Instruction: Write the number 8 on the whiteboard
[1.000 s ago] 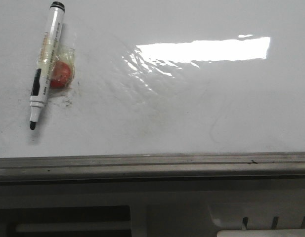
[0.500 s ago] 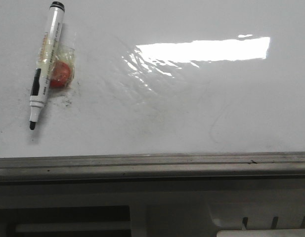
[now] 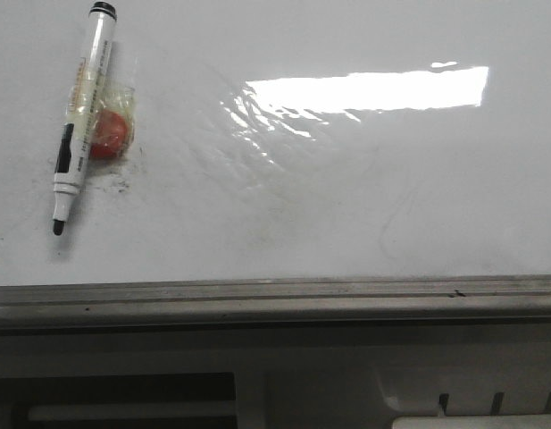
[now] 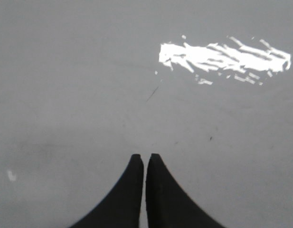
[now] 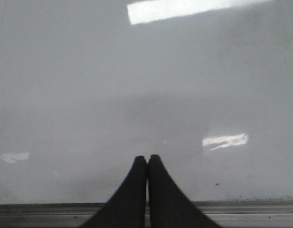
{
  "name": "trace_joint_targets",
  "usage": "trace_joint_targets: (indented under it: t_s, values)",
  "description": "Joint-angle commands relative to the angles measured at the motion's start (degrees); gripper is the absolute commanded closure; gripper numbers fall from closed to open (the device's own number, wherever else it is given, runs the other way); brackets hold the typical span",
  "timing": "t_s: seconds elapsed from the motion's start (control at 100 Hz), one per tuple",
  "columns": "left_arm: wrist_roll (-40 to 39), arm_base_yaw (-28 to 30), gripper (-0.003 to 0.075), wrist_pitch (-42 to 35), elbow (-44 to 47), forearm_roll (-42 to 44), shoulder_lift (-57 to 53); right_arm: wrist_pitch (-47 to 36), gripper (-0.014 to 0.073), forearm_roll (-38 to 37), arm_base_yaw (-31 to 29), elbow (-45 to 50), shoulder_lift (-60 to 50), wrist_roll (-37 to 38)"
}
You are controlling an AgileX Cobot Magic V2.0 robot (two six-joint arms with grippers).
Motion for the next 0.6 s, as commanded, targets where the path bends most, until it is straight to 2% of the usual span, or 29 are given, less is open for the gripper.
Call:
trace_joint_targets:
  t_s: [0.0, 0.13, 0.29, 0.36, 0.43, 0.54, 0.59]
  values:
    - [-0.15, -0.43, 0.0741, -1.81, -4.63, -0.16, 0.62, -0.69, 0.0657, 0.84, -0.41, -4.70, 3.91, -0.13]
    - [-0.15, -0.43, 0.0741, -1.36, -5.78, -0.16, 0.77, 7.00, 0.0657, 1.07, -0.41, -8.72, 8.51, -0.13]
    - [-0.15, -0.43, 0.0738, 2.88, -6.06, 0.71, 0.89, 3.54, 0.0657, 1.21, -0.30, -9.25, 9.46, -0.13]
    - [-0.15, -0.43, 0.0697, 2.23, -6.06, 0.61, 0.89, 3.55, 0.0657, 1.09, -0.30, -9.25, 9.46, -0.13]
    - [-0.15, -0.43, 0.0596, 1.24, -6.06, 0.48, 1.00, 4.25, 0.0657, 1.09, -0.30, -8.81, 9.46, -0.13]
    - [-0.15, -0.43, 0.0375, -0.94, -5.83, 0.48, 1.43, 4.14, 0.0657, 1.09, -0.30, -8.32, 9.46, -0.13]
    - [-0.15, -0.43, 0.0316, -3.21, -5.39, 0.05, 1.43, 3.89, 0.0657, 1.09, -0.30, -8.32, 9.46, -0.13]
